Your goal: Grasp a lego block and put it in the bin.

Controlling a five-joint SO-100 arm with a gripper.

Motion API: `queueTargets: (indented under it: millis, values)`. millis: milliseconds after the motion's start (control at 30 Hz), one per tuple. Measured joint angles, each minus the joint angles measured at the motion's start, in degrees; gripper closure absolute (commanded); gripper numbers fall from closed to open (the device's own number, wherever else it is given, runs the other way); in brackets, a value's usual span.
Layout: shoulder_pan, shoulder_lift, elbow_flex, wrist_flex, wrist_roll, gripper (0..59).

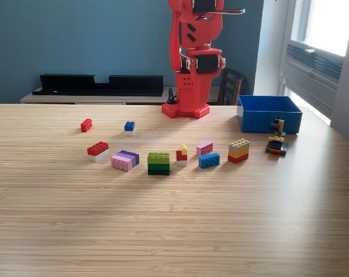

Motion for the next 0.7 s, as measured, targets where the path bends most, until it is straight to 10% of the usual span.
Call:
queueTargets:
  millis: [700]
  values:
    - [0.00, 0.00, 2.29, -3.87, -4.75, 58.6]
